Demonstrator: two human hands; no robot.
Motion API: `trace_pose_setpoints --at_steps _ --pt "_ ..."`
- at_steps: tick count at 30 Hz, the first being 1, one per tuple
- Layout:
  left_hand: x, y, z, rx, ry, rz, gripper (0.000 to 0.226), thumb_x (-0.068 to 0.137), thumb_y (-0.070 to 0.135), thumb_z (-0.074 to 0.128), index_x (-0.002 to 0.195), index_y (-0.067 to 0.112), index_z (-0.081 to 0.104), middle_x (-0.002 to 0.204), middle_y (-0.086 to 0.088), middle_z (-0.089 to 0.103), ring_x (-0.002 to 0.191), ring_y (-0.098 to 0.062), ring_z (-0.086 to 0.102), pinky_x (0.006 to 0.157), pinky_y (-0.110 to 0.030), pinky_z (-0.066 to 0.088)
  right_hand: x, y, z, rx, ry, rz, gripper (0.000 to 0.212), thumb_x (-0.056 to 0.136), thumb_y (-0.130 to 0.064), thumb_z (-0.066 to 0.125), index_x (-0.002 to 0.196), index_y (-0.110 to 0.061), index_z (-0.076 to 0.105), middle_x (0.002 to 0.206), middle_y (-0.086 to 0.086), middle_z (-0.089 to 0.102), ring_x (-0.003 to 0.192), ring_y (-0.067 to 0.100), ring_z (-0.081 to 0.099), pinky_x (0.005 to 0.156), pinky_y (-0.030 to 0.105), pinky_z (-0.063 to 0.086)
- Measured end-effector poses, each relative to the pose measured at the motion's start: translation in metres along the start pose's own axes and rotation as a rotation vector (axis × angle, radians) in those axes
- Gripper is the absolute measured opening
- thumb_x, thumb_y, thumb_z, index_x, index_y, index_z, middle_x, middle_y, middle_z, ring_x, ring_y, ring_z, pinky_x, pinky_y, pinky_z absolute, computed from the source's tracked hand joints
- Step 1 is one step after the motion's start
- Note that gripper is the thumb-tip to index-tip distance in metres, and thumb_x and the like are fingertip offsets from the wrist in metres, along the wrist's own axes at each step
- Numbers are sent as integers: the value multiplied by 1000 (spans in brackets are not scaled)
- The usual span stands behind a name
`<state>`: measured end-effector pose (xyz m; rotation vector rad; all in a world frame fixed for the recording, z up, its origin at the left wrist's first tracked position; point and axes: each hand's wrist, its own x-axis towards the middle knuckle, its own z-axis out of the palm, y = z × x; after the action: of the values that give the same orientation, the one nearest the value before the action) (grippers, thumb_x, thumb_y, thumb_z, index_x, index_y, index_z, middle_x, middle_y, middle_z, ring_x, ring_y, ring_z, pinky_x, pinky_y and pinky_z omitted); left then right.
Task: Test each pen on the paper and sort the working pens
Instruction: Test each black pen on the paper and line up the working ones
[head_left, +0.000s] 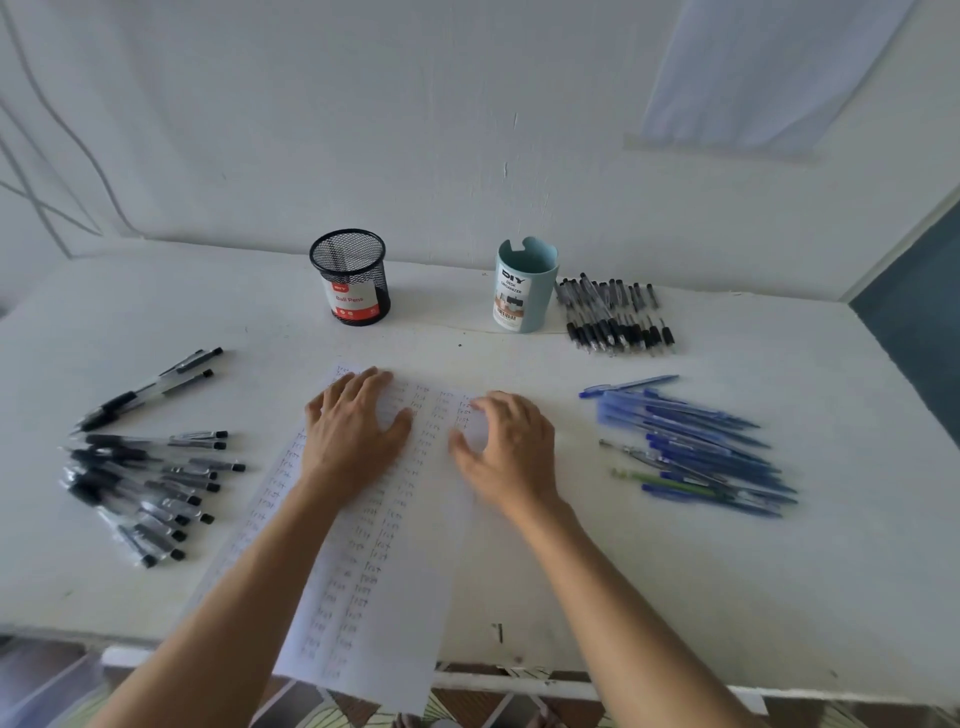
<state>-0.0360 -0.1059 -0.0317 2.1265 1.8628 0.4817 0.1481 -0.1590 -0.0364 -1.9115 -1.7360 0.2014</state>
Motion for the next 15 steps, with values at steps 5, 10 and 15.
trace_pose_setpoints --at_steps 5,10,15 --pt "3 3 -9 -118 -33 -77 55 94 42 60 145 27 46 152 4 45 145 -19 30 119 -38 16 -11 1 -3 -162 -254 -40 85 84 -72 27 149 -18 35 161 5 26 151 28 14 123 47 10" --pt "18 -10 -39 -375 136 -191 36 95 21 61 131 20 61 138 -12 57 127 -29 51 108 -42 38 -12 0 -1 -184 -238 -37 83 86 -72 29 149 -18 33 162 5 25 151 28 13 123 46 8" --pt "39 -58 -53 -14 227 -435 50 96 22 46 145 13 43 162 -13 24 150 -34 11 122 -51 11 -13 -3 0 -168 -190 -30 91 77 -75 20 146 -19 39 159 5 31 150 28 19 122 46 12"
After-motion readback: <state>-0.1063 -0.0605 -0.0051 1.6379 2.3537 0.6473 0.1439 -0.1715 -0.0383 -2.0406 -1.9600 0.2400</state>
